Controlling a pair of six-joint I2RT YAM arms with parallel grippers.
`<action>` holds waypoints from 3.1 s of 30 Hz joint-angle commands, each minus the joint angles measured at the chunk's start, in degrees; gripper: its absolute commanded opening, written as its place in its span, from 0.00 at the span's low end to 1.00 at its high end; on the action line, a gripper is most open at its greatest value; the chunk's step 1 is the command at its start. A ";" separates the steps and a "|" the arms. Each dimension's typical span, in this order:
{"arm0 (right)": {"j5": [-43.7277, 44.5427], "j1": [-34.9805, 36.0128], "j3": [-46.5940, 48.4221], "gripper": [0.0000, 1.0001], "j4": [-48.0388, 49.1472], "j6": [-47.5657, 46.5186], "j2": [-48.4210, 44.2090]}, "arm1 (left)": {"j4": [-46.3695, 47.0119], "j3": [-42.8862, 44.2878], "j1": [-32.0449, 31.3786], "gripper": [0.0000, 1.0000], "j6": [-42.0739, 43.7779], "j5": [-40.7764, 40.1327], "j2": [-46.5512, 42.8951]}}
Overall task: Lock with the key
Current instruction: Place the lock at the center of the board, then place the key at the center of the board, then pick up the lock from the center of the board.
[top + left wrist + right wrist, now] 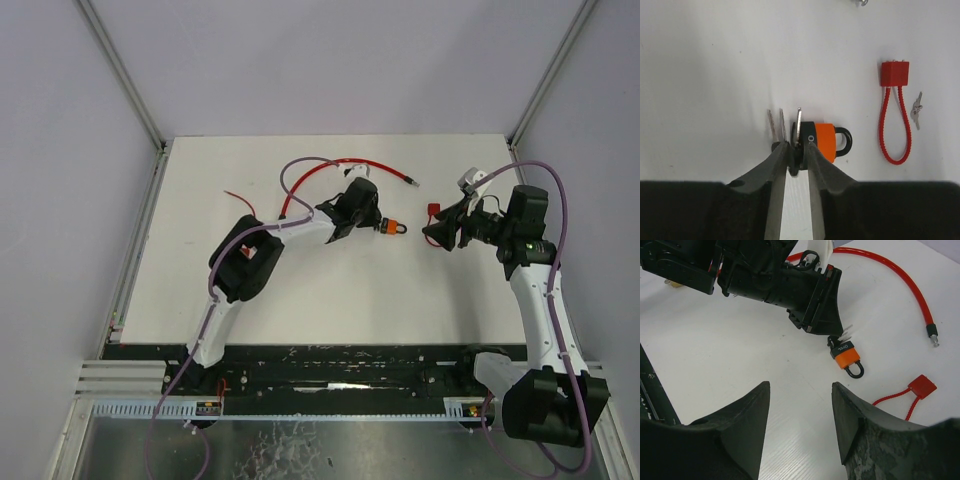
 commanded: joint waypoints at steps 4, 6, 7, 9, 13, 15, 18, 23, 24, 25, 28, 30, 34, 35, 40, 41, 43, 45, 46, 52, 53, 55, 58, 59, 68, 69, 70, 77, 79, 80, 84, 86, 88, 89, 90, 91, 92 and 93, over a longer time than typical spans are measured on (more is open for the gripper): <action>-0.75 -0.36 0.02 0.59 2.32 0.04 0.09 | -4.51 3.47 0.47 0.42 1.37 -1.30 1.55; -0.82 -0.51 0.01 0.59 2.36 0.08 0.08 | -4.20 3.25 0.47 0.47 2.44 -1.58 0.77; -0.84 -0.55 0.06 0.59 2.29 0.02 0.08 | -3.83 2.86 0.49 0.48 3.06 -1.85 0.09; -0.84 -0.70 0.02 0.59 2.20 -0.14 0.11 | -2.05 0.50 0.41 0.49 4.82 -2.67 -2.20; -1.01 -1.01 0.01 0.59 1.94 -0.40 -0.05 | 8.83 -9.75 0.47 0.50 10.32 -1.93 -10.48; -1.17 -1.06 0.02 0.59 1.91 -0.50 -0.08 | 16.40 -16.55 0.45 0.53 13.30 -0.15 -16.47; -1.37 -1.23 -0.03 0.59 1.88 -0.56 -0.16 | 26.55 -25.39 0.45 0.62 17.68 2.54 -22.84; -1.52 -1.54 -0.03 0.59 1.81 -0.75 -0.38 | 41.03 -36.54 1.04 0.94 19.94 6.26 -29.17; -1.66 -1.58 -0.05 0.59 1.83 -0.74 -0.40 | 43.11 -38.16 1.58 0.99 19.11 7.70 -29.91; -1.70 -1.65 -0.07 0.59 1.79 -0.73 -0.47 | 44.58 -39.20 2.58 1.00 17.66 9.69 -30.29; -1.80 -1.76 -0.07 0.59 1.75 -0.83 -0.53 | 45.47 -40.23 5.19 1.00 12.59 15.37 -30.88; -1.90 -1.76 -0.03 0.60 1.72 -0.86 -0.62 | 43.79 -40.18 6.71 1.00 9.31 16.82 -31.20; -1.98 -1.77 0.01 0.60 1.73 -0.90 -0.61 | 39.39 -40.04 9.63 1.00 3.78 18.97 -32.18; -2.11 -1.77 0.03 0.60 1.73 -0.95 -0.66 | 37.72 -39.62 10.56 1.00 2.41 19.68 -32.43; -2.45 -1.81 0.01 0.60 1.61 -1.04 -0.82 | 28.85 -37.64 15.30 0.95 -2.20 24.63 -33.29; -2.61 -1.78 0.01 0.60 1.65 -1.01 -0.88 | 27.47 -37.75 16.26 0.95 -2.58 25.03 -33.66; -2.95 -1.77 -0.01 0.60 1.66 -0.95 -1.02 | 24.02 -37.75 18.99 0.94 -2.17 25.39 -34.70; -3.26 -1.77 -0.11 0.59 1.77 -0.77 -1.14 | 18.82 -37.17 21.57 0.94 -2.47 25.17 -35.90; -3.37 -1.78 -0.16 0.59 1.78 -0.78 -1.18 | 16.29 -36.73 23.16 0.93 -2.52 25.86 -36.60; -4.39 -1.77 -0.04 0.59 1.90 -0.31 -1.93 | 5.57 -36.52 28.86 0.93 -0.01 25.92 -41.05; -4.48 -1.74 -0.13 0.59 2.14 -0.15 -2.18 | 3.41 -36.22 29.34 0.93 0.51 24.92 -41.42; -4.53 -1.74 -0.28 0.59 2.39 -0.06 -2.46 | -0.98 -35.40 30.07 0.93 2.53 23.87 -42.20; -4.74 -1.76 -0.38 0.59 2.41 -0.02 -2.73 | -7.51 -33.16 30.26 0.93 6.35 18.28 -42.88; -4.90 -1.77 -0.40 0.59 2.50 0.06 -2.71 | -10.28 -31.26 30.33 0.93 8.23 15.76 -42.66; -5.06 -1.76 -0.60 0.59 2.53 -0.23 -2.70 | -31.96 -19.22 30.58 0.93 21.59 0.65 -34.70; -5.01 -1.77 -0.60 0.59 2.57 -0.25 -2.80 | -33.29 -18.57 30.79 0.93 22.67 -0.08 -33.33; -4.97 -1.72 -0.68 0.59 2.67 -0.25 -2.87 | -34.79 -17.99 30.90 0.92 23.61 -0.15 -31.89; -4.73 -1.76 -1.04 0.59 2.77 -0.33 -2.49 | -41.72 -14.81 30.93 0.68 28.18 -3.38 -22.18; -4.71 -1.77 -1.04 0.59 2.75 -0.34 -2.37 | -42.40 -14.55 30.96 0.61 28.65 -3.78 -20.55; -4.79 -1.76 -1.06 0.59 2.73 -0.34 -2.38 | -42.80 -14.37 30.91 0.58 28.90 -3.91 -19.68; -4.87 -1.75 -1.13 0.59 2.75 -0.43 -2.39 | -42.89 -13.65 30.90 0.51 30.61 -3.38 -17.93; -4.88 -1.76 -1.13 0.59 2.76 -0.43 -2.29 | -43.07 -12.74 30.93 0.49 31.40 -3.04 -17.02; -4.80 -1.76 -1.13 0.59 2.79 -0.41 -2.38 | -43.29 -12.00 30.90 0.46 32.05 -2.32 -16.09; -4.86 -1.76 -1.13 0.59 2.80 -0.38 -2.31 | -43.39 -11.68 30.93 0.44 32.26 -1.98 -15.58; -4.88 -1.77 -1.13 0.59 2.76 -0.42 -2.26 | -43.47 -11.35 30.93 0.42 32.44 -1.62 -15.01; -4.88 -1.77 -1.15 0.59 2.73 -0.43 -2.25 | -43.58 -11.05 30.88 0.41 32.49 -1.23 -14.52; -4.84 -1.77 -1.13 0.59 2.73 -0.40 -2.29 | -43.56 -10.78 30.90 0.40 32.56 -0.86 -14.11; -4.80 -1.77 -1.13 0.59 2.74 -0.51 -2.24 | -43.61 -10.57 30.93 0.40 32.59 -0.37 -13.60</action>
